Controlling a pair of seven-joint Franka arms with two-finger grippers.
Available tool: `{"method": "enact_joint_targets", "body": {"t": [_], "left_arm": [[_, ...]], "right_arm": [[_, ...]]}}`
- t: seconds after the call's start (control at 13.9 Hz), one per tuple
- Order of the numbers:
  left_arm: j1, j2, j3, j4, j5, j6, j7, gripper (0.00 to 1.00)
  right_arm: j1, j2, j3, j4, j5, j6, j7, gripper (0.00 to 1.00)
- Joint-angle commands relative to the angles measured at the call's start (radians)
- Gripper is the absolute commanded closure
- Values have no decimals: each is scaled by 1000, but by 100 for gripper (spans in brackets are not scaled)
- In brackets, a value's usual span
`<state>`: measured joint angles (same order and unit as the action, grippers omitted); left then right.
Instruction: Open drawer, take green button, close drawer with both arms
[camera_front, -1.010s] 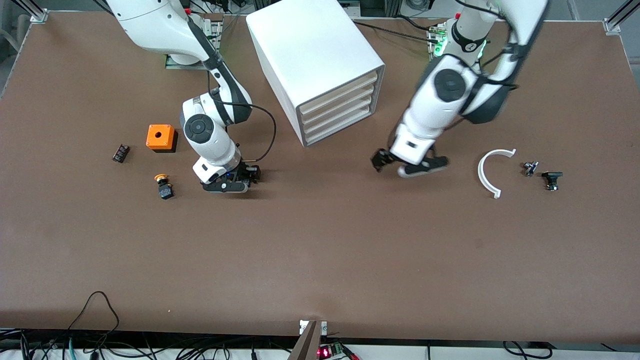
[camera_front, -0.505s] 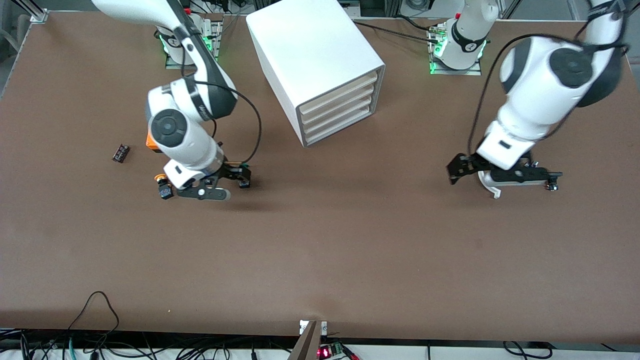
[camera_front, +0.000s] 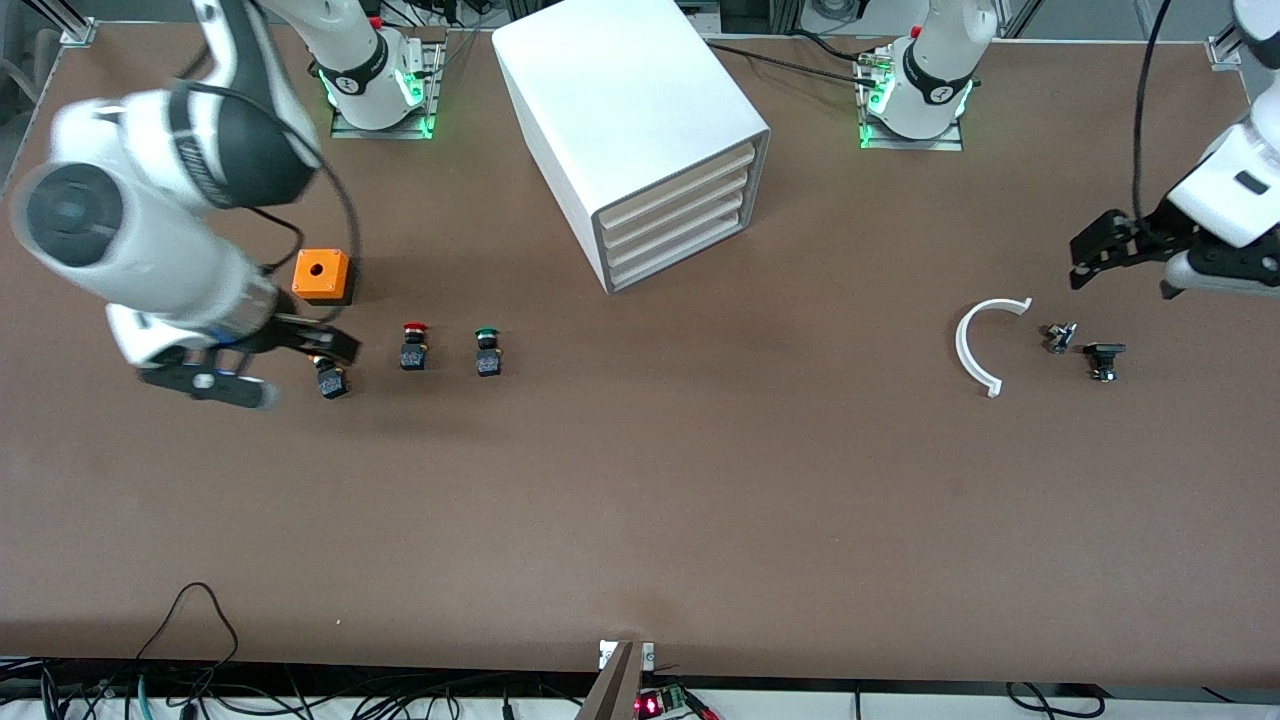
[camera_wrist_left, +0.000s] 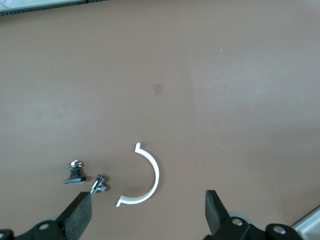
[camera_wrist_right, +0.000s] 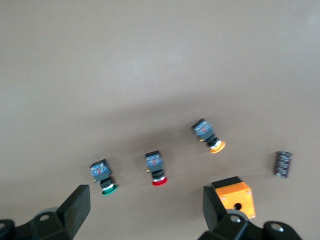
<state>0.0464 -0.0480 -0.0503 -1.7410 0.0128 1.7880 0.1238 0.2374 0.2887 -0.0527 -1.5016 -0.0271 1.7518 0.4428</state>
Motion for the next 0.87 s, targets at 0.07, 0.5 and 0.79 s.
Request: {"method": "enact_joint_targets", "body": {"t": [0.07, 0.5, 0.79], "left_arm": [[-5, 4, 12, 15, -7, -35, 39, 0], [-7, 19, 12, 60, -7, -99, 36, 0], [-5, 22, 12, 61, -8, -99, 37, 0]], "right_arm": [[-91, -74, 46, 1, -69, -25, -58, 0], [-265, -148, 103, -20, -62, -75, -157, 0], [-279, -157, 41, -51, -57, -75, -381, 0]]}}
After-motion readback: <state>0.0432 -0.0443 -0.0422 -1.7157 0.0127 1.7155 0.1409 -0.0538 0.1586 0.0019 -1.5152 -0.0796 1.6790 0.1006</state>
